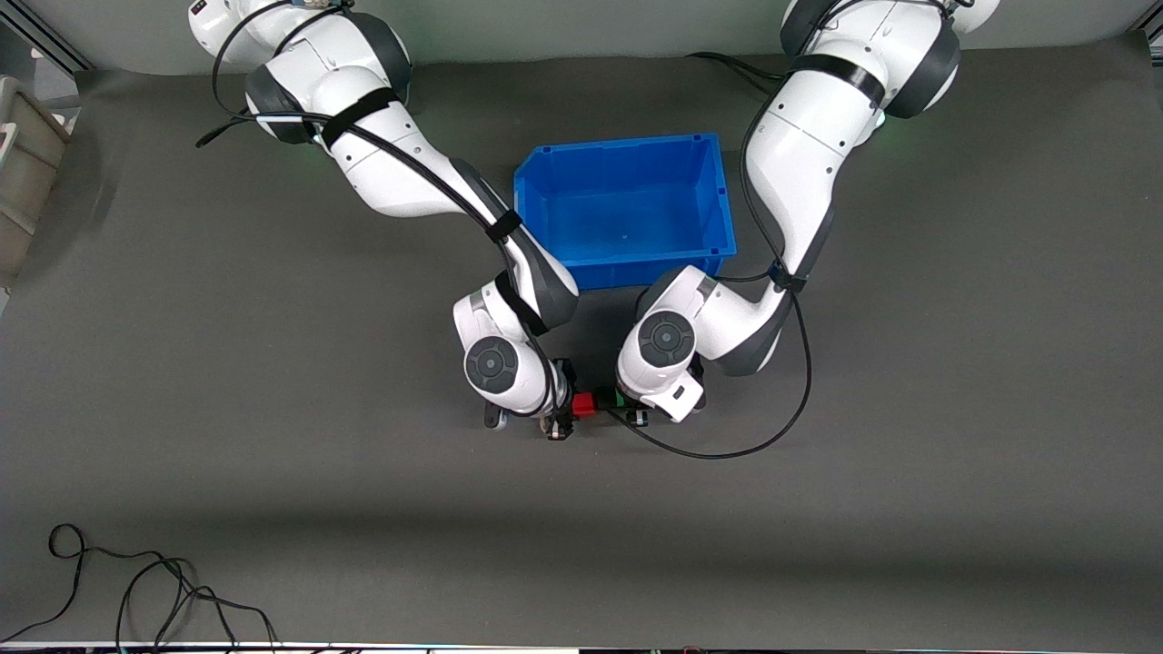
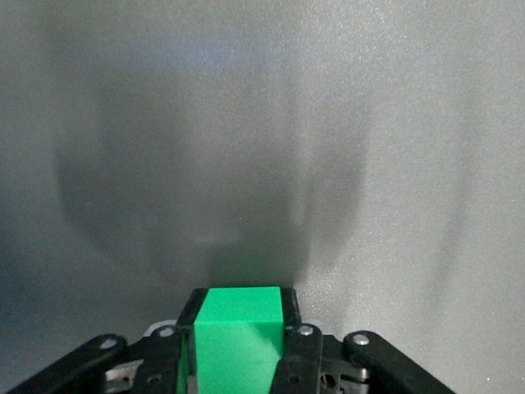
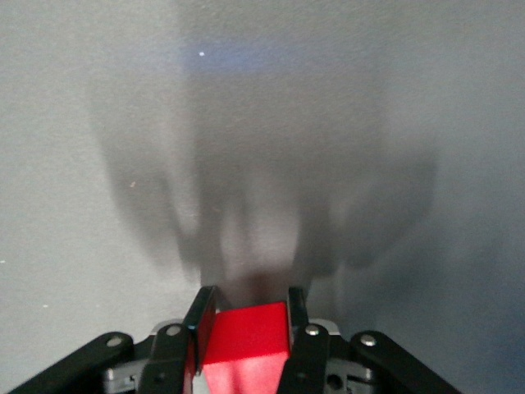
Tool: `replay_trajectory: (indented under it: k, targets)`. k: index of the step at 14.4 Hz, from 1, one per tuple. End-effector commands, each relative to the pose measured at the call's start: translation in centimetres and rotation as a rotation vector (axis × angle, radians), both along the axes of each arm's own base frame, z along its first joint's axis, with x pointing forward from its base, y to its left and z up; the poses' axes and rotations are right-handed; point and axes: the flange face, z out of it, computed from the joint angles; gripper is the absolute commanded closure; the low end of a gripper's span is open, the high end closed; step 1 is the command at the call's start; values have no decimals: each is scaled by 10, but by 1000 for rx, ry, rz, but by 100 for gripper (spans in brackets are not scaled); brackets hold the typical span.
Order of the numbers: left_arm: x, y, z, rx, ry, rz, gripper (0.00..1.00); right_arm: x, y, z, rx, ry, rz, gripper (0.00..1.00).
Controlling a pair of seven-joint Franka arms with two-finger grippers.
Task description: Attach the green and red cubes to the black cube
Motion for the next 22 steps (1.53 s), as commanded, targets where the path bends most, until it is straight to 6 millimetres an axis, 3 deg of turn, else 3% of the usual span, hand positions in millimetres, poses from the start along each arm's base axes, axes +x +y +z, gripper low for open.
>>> replay_trajectory:
  k: [1, 2, 3, 5, 7, 9, 13, 14, 15, 18, 19, 20, 21, 22]
  targets:
    - [0, -10, 1, -3, -14, 13, 100, -1, 9, -4, 9, -23, -22, 100]
    - [3, -7, 2, -2, -20, 7, 87, -1, 9, -4, 9, -23, -20, 100]
    - [6, -5, 3, 0, -28, 4, 46, -1, 9, -4, 9, -24, -19, 100]
    - [8, -4, 7, -4, -34, 17, 44, -1, 9, -4, 8, -23, -14, 100]
    - [10, -2, 6, -1, -35, 32, 49, -1, 8, -5, -1, -28, 0, 100]
    - [12, 2, 6, 7, -39, 35, 41, -1, 8, -5, -2, -28, -1, 100]
    - [16, 7, 10, 11, -43, 39, 38, -1, 8, -4, -3, -32, 9, 100]
    - [20, 12, 13, 19, -43, 44, 14, -1, 8, -4, -3, -33, 17, 100]
    - [28, 22, 24, 35, -64, 49, 0, -1, 9, -1, -1, -35, 19, 100]
    - [39, 34, 61, 67, -115, 22, 0, 0, 8, 5, 0, -40, 22, 100]
    - [45, 46, 83, 72, -114, 16, 0, -1, 9, 6, -1, -42, 31, 94]
    - [45, 53, 96, 79, -92, -36, 0, -4, 13, 7, -8, -50, 67, 75]
    - [42, 56, 110, 85, -72, -110, 0, -4, 15, 14, -12, -65, 93, 12]
    - [42, 63, 124, 82, -56, -158, 0, -6, 17, 17, -22, -74, 110, 0]
